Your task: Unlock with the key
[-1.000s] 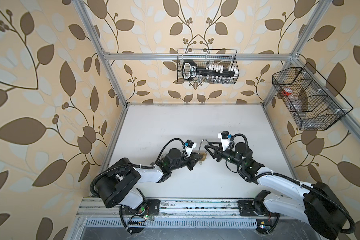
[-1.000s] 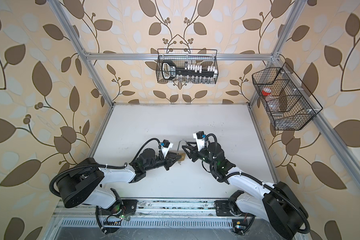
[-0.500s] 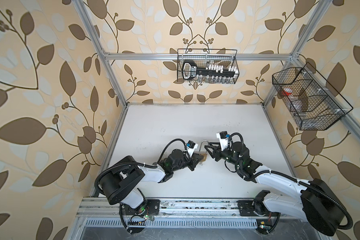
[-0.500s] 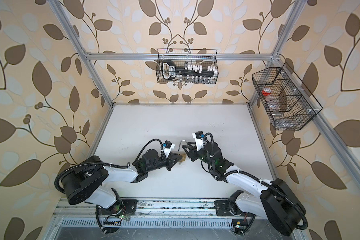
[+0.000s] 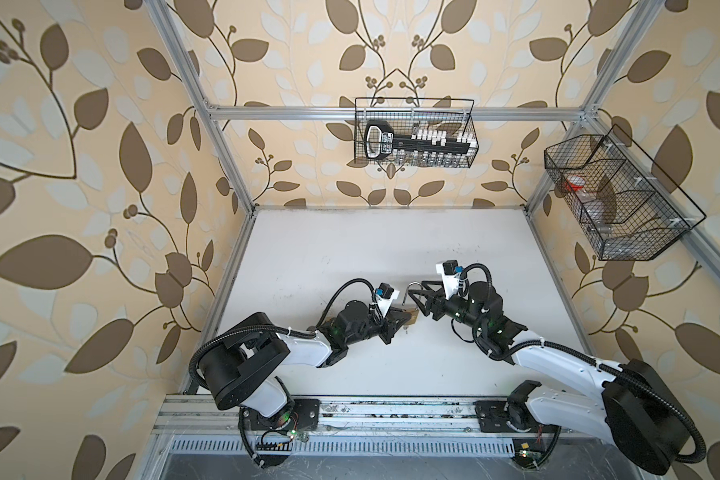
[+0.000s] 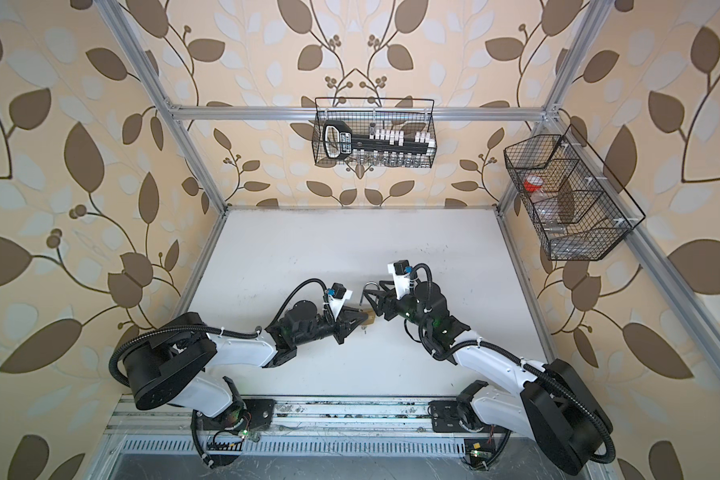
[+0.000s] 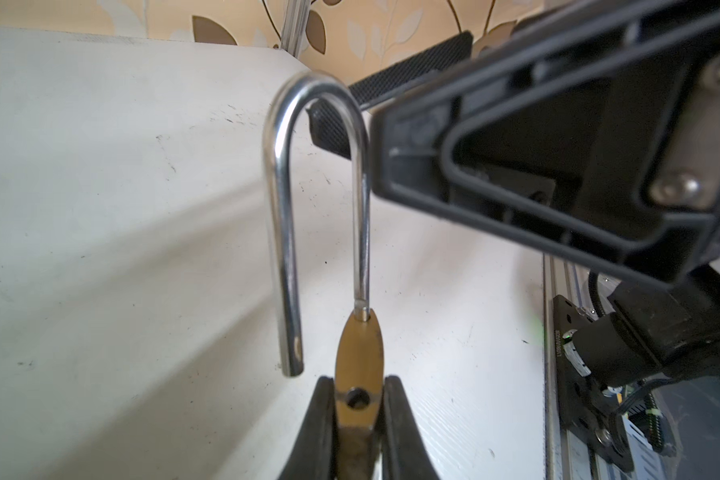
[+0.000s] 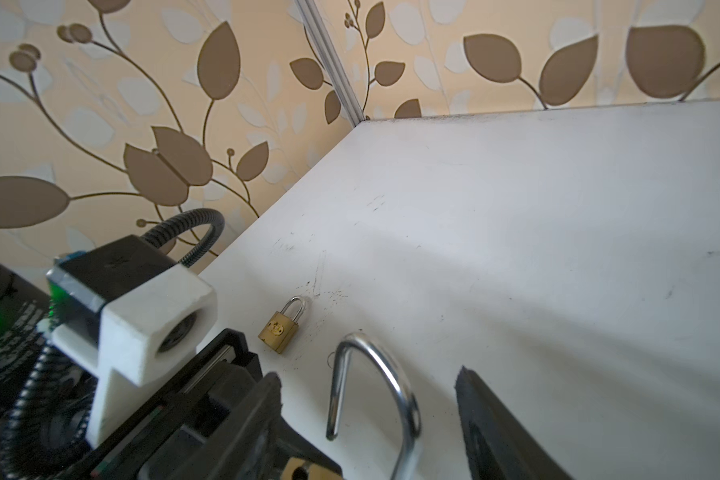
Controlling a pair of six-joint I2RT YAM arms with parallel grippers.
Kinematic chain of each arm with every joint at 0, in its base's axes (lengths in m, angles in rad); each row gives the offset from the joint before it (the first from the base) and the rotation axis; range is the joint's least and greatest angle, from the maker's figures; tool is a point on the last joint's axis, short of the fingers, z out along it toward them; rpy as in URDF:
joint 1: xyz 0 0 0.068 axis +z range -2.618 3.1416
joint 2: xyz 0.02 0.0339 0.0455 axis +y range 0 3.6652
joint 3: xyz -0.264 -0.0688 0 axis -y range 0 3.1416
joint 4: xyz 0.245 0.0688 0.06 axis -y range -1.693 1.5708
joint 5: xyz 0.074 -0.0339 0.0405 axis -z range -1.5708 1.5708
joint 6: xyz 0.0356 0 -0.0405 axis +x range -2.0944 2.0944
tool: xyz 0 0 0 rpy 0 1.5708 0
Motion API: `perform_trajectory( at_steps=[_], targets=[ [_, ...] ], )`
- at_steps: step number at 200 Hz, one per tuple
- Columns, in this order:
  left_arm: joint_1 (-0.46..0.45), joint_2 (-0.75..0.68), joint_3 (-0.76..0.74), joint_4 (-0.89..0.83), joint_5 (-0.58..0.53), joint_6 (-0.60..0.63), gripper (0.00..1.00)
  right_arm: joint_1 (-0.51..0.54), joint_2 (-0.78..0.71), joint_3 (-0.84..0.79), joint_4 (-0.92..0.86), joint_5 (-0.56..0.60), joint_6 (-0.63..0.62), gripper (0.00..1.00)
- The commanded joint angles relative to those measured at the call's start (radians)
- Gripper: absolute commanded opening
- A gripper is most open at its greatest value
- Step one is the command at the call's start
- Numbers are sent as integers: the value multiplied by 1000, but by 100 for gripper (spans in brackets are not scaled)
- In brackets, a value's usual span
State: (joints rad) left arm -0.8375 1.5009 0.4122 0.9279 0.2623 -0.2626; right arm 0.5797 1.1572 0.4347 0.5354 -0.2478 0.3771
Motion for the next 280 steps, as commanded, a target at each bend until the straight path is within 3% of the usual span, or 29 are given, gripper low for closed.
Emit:
perform_trajectory(
  at_steps=[1, 110, 142, 174, 202, 226, 258, 280],
  targets=[
    [-2, -46, 37, 143, 26, 11, 0, 14, 14, 23, 20, -19, -17, 67],
    [-9, -44, 38, 164, 40, -9, 0, 17, 53, 44, -1, 10, -4, 61],
    [-19, -27, 46, 164, 40, -7, 0, 20, 64, 56, -25, 55, 12, 50],
    [-34, -22, 43, 164, -11, 8, 0, 30, 72, 72, -79, 148, 18, 44],
    [-88, -15, 36, 161, -178, 71, 0, 63, 74, 105, -178, 293, -2, 42],
    [-174, 3, 41, 154, -440, 176, 0, 95, 71, 120, -229, 405, -7, 40],
    [-245, 62, 48, 232, -761, 266, 0, 120, 77, 144, -286, 492, -14, 39],
    [-249, 101, 40, 311, -862, 281, 0, 126, 81, 151, -295, 505, -17, 41]
  ],
)
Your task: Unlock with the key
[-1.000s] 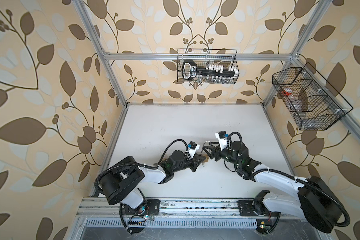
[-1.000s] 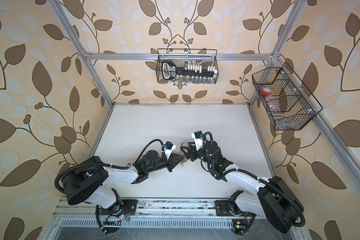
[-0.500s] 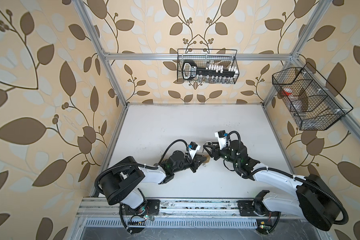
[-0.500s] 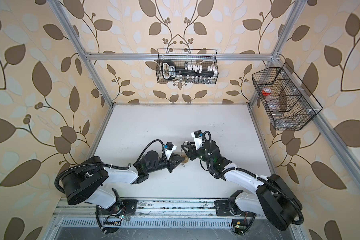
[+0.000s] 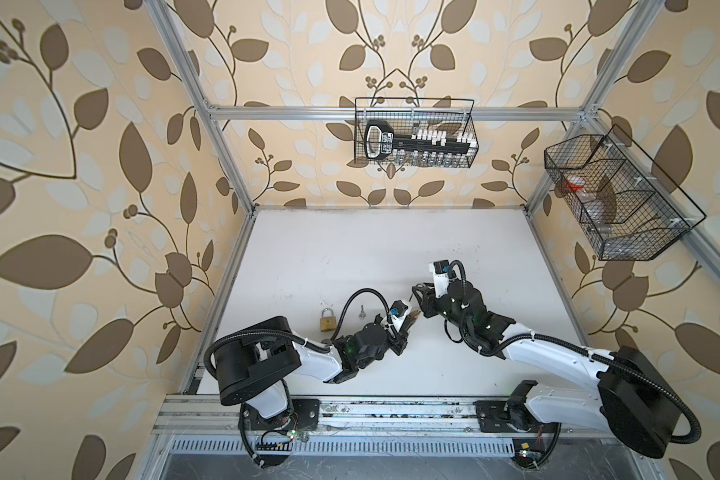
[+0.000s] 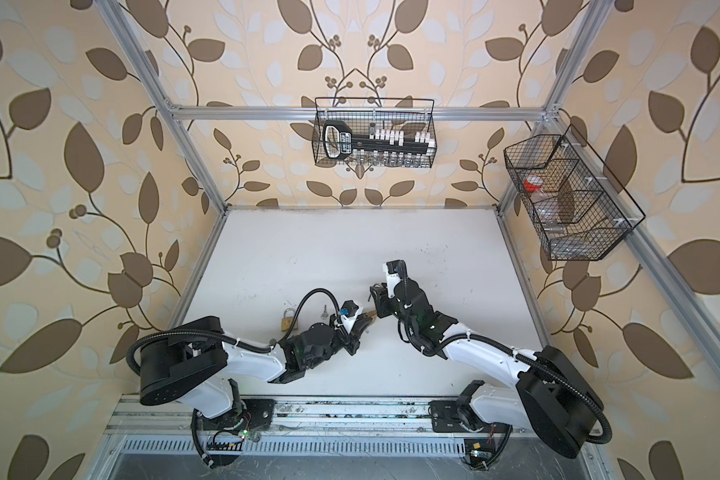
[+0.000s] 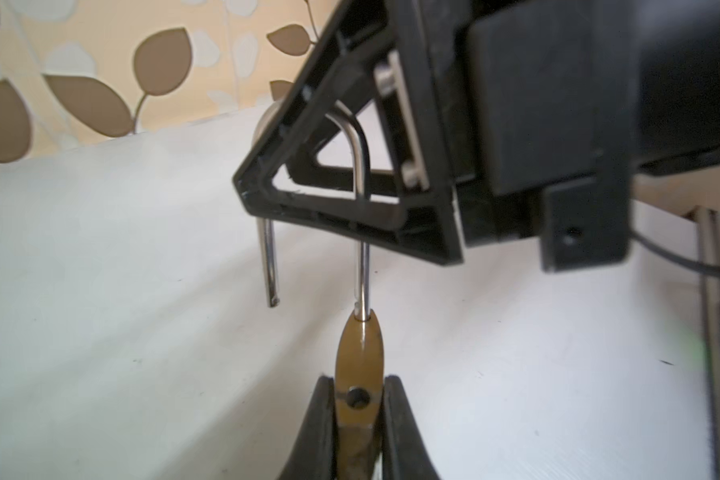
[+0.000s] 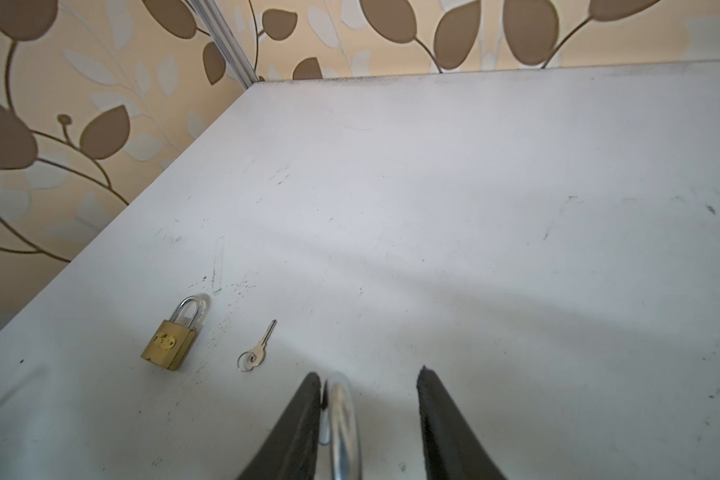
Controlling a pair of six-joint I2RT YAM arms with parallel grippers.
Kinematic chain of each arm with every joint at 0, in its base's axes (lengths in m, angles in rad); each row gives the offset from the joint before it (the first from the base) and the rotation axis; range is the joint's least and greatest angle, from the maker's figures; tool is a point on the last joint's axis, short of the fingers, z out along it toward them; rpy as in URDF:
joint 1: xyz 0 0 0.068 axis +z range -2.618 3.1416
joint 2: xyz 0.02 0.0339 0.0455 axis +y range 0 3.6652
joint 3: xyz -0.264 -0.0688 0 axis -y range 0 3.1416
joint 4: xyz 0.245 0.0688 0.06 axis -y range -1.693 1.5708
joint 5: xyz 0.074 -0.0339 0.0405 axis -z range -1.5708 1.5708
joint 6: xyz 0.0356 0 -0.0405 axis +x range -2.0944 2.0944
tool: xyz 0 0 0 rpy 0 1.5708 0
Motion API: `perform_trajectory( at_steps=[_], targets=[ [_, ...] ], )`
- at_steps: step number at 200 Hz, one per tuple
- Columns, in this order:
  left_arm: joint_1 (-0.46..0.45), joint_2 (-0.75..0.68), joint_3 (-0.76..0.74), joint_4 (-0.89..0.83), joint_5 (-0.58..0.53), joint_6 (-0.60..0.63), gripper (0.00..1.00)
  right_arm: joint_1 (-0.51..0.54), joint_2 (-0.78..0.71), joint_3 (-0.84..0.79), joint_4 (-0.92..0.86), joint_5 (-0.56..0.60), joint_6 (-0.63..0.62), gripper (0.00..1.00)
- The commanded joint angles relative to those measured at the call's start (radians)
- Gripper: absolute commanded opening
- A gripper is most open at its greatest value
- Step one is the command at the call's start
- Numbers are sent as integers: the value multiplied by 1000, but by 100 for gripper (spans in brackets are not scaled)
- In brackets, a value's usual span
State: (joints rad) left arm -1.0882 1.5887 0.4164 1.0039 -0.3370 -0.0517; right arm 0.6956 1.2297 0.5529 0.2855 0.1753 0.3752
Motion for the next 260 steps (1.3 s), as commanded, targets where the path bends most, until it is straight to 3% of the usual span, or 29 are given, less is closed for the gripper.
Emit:
perform_trajectory(
  at_steps=[1, 18, 51, 68, 83, 110, 129, 148, 260],
  targets=[
    [2, 15, 35, 242, -264, 70, 0, 10, 9, 32, -45, 81, -15, 41],
    [1, 37, 19, 321, -263, 79, 0, 8, -11, 20, -18, 37, -30, 49],
    [36, -44, 11, 222, -138, 42, 0, -66, -155, -92, 119, -141, -22, 63],
    [139, -134, -5, 110, 39, -89, 0, -136, -251, -172, 188, -184, 17, 66],
    [270, -210, -8, 30, 294, -190, 0, -202, -296, -217, 221, -218, 52, 69],
    [366, -290, -33, -7, 627, -153, 0, -272, -205, -212, 322, -432, 90, 67],
    [399, -303, -21, -7, 787, -182, 0, -287, -100, -207, 483, -606, 137, 66],
    [420, -301, -26, 17, 824, -202, 0, -285, -63, -212, 555, -661, 149, 66],
    [421, -208, 17, 140, 981, -318, 0, -243, -48, -172, 451, -576, 85, 66]
  ],
)
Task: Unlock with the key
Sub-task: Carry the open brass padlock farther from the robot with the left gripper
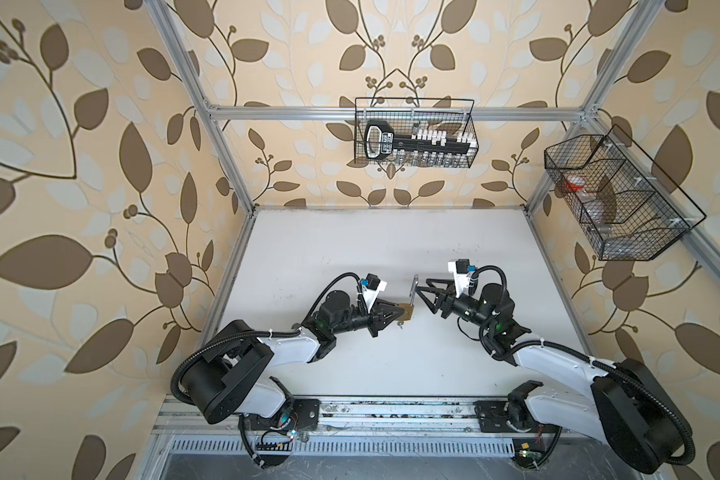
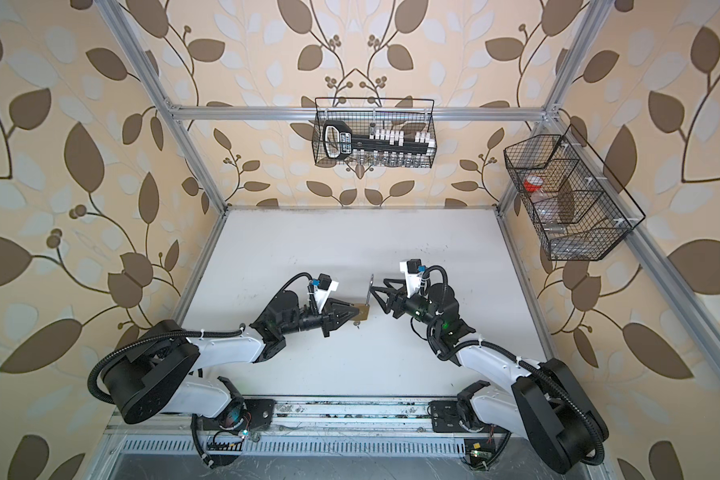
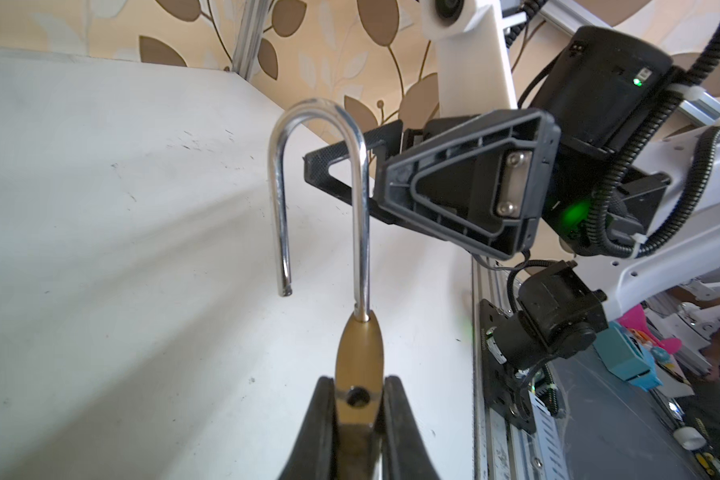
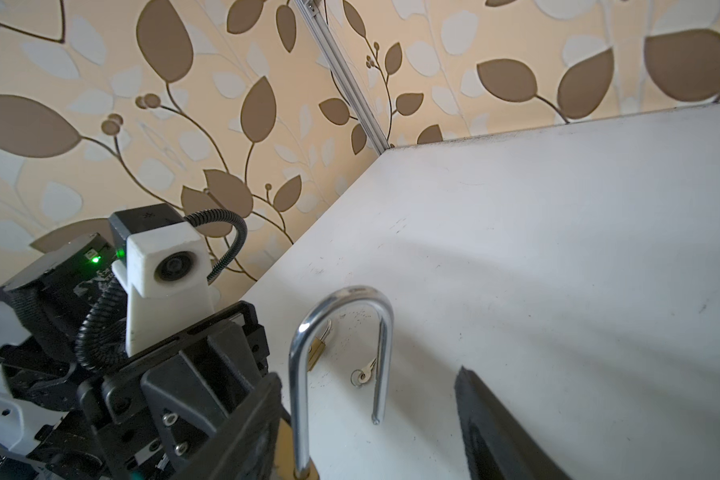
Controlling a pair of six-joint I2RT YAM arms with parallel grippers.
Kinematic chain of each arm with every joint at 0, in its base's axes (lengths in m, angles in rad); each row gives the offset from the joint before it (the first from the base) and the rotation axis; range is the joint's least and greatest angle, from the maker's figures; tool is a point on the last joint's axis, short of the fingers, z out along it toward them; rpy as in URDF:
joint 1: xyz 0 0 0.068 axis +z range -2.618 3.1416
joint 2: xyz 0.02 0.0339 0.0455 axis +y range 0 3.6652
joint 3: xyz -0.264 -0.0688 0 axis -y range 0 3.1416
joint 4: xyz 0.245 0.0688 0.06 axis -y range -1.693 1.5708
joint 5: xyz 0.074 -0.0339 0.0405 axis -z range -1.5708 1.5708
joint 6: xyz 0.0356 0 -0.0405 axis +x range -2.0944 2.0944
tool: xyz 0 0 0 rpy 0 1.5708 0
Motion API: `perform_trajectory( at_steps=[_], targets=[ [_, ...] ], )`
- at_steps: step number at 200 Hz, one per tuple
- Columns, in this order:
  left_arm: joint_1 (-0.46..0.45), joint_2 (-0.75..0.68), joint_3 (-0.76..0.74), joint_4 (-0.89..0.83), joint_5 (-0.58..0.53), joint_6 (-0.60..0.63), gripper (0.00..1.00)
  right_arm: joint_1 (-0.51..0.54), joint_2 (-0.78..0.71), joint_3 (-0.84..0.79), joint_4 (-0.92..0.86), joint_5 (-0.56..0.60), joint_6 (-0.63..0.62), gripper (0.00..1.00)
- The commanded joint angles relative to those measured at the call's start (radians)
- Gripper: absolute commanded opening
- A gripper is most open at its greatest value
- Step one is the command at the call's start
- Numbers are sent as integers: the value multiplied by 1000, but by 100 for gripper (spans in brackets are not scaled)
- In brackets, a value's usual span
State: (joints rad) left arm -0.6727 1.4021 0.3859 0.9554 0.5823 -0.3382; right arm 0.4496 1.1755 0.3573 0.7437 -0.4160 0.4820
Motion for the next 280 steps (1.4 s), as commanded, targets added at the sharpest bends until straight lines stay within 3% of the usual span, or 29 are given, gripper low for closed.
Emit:
perform_trajectory(
  at_steps=[1, 73, 140, 182, 280],
  targets=[
    [7, -23, 48, 189, 61, -31, 0, 3, 5, 24, -7, 15, -22, 66],
    [6, -101, 14, 124, -73, 15, 0, -33, -76, -30, 13, 47, 0, 65],
    [5, -50, 48, 177, 74, -39, 0, -23, 9, 20, 5, -11, 8, 64],
    [3, -6, 64, 209, 116, -63, 0, -6, 13, 35, -31, 17, -9, 64],
    [-4, -5, 71, 176, 74, -58, 0, 30, -1, 96, -280, 315, -58, 63]
  ],
)
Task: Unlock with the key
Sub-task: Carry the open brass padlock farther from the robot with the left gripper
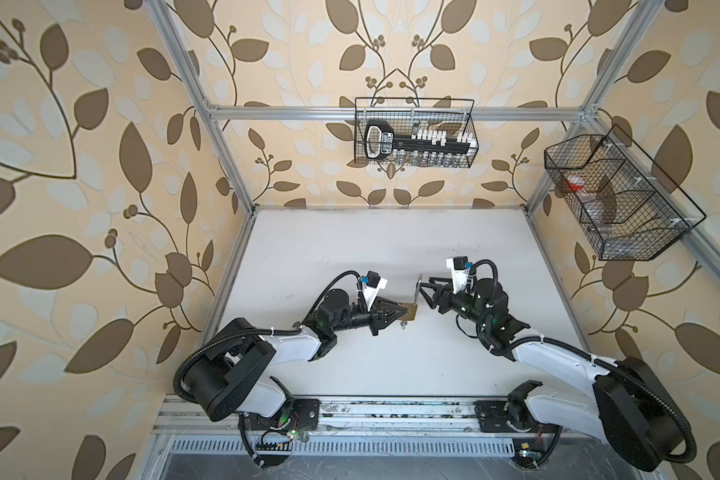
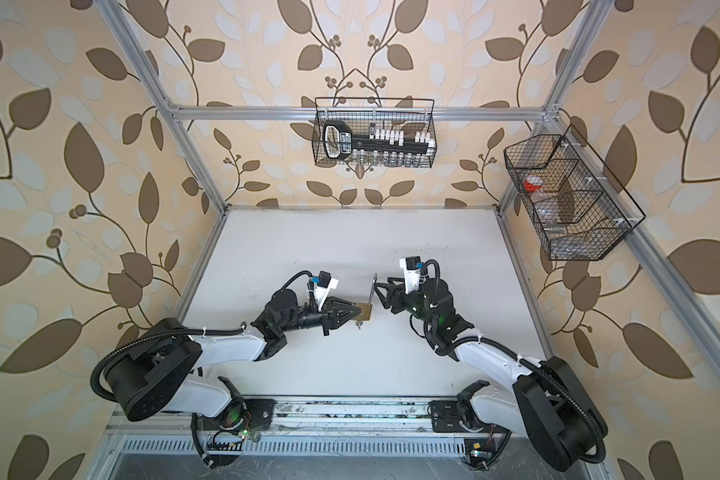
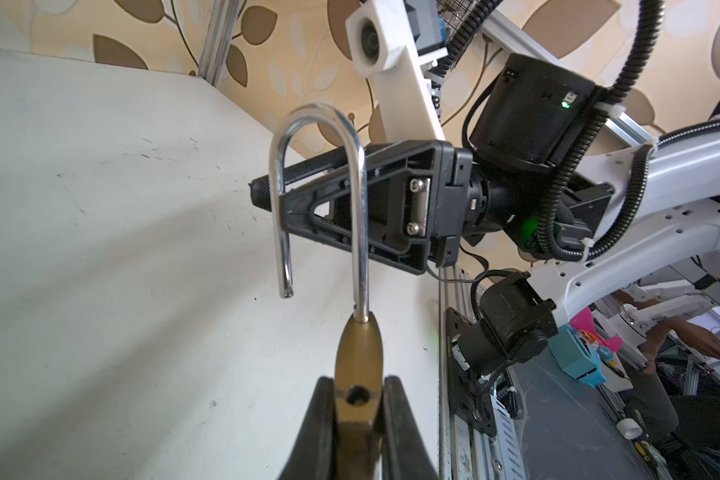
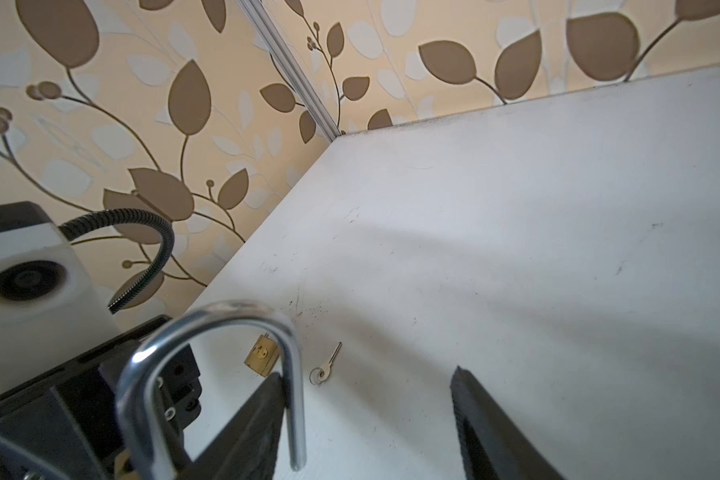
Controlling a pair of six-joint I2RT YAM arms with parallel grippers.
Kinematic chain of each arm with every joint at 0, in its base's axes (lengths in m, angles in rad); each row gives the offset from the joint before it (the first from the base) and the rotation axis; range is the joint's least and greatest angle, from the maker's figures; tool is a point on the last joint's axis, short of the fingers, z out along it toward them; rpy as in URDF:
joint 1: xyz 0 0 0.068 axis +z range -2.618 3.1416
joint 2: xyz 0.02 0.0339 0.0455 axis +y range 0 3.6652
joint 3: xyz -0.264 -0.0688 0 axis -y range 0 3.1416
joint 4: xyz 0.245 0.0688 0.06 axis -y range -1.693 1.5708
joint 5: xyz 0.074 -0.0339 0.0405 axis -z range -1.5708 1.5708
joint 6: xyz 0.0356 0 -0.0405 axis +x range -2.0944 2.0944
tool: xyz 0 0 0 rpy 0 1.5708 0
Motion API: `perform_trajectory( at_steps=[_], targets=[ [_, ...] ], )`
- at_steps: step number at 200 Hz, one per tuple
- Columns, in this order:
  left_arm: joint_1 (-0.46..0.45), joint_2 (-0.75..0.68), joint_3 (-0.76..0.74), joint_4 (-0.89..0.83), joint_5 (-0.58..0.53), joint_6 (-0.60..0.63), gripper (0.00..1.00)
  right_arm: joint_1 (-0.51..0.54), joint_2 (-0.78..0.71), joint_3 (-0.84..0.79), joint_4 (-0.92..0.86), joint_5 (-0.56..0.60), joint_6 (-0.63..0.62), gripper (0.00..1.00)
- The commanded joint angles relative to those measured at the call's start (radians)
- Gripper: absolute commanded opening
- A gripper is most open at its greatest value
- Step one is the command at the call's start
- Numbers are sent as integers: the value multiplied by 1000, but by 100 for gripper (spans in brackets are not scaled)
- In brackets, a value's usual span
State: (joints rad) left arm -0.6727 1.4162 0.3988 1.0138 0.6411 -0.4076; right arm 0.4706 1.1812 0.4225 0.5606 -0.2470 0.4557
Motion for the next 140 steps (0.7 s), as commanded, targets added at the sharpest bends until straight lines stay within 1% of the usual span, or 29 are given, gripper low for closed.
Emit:
perform_trajectory(
  at_steps=[1, 23, 43, 52, 70, 85, 103, 115, 140],
  targets=[
    [-5, -20, 58, 117, 13, 12, 0, 10, -7, 30, -98, 150, -33, 63],
    [-11, -28, 61, 71, -33, 33, 0, 28, -23, 39, -143, 224, -51, 63],
    [-36, -46, 45, 38, -162, 76, 0, 42, -36, 47, -181, 285, -59, 62],
    [-55, -58, 39, 12, -242, 109, 0, 46, -43, 47, -194, 302, -63, 62],
    [-98, -76, 36, -46, -406, 164, 0, 51, -53, 47, -196, 305, -69, 62],
    [-123, -72, 27, -45, -533, 182, 0, 58, -57, 44, -184, 289, -74, 63],
    [-125, -59, 13, -18, -618, 175, 0, 68, -66, 39, -167, 257, -82, 64],
    [-124, -58, 7, -9, -656, 174, 0, 72, -78, 36, -160, 235, -83, 65],
    [-123, -78, 9, -55, -718, 170, 0, 75, -147, 1, -132, 236, -84, 65]
  ],
)
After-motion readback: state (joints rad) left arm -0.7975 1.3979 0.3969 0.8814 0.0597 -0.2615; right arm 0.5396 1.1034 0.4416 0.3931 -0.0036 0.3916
